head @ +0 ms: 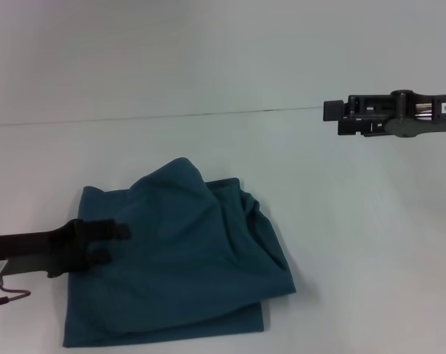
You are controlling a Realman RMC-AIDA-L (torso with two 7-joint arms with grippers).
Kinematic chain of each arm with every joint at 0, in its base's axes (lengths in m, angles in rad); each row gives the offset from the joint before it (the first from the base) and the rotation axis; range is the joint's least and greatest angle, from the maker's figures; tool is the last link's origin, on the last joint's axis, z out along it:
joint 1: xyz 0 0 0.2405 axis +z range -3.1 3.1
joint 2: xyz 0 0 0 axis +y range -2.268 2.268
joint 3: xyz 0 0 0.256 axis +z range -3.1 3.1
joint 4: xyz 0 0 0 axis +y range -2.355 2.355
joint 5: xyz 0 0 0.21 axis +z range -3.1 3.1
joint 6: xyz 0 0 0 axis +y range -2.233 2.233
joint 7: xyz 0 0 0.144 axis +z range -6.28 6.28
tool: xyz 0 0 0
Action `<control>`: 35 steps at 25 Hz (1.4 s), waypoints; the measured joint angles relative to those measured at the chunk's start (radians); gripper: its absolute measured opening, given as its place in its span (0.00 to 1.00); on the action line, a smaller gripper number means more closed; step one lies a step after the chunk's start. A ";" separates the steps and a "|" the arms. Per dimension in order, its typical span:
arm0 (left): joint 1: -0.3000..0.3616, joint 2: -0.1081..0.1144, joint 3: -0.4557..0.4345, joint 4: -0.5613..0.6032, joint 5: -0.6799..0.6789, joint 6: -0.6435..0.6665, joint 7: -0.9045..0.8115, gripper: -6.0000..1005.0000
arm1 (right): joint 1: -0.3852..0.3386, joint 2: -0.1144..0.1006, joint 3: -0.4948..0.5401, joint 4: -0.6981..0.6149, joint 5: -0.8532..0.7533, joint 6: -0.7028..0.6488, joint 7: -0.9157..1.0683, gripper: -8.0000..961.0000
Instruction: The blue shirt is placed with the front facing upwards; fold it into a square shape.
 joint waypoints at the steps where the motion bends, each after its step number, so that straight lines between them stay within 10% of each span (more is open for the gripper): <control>1: -0.001 0.000 0.001 0.000 -0.001 0.004 0.003 0.69 | 0.001 -0.001 0.000 0.000 -0.005 0.000 0.000 0.98; 12: 0.029 0.031 -0.159 0.137 -0.136 0.237 0.051 0.69 | 0.135 -0.010 -0.099 -0.012 -0.284 0.016 0.015 0.98; 29: 0.033 0.032 -0.223 0.146 -0.140 0.196 0.052 0.69 | 0.407 0.179 -0.261 0.187 -0.578 0.526 0.085 0.98; 35: 0.030 0.027 -0.221 0.146 -0.140 0.186 0.052 0.69 | 0.405 0.189 -0.304 0.206 -0.574 0.579 0.084 0.98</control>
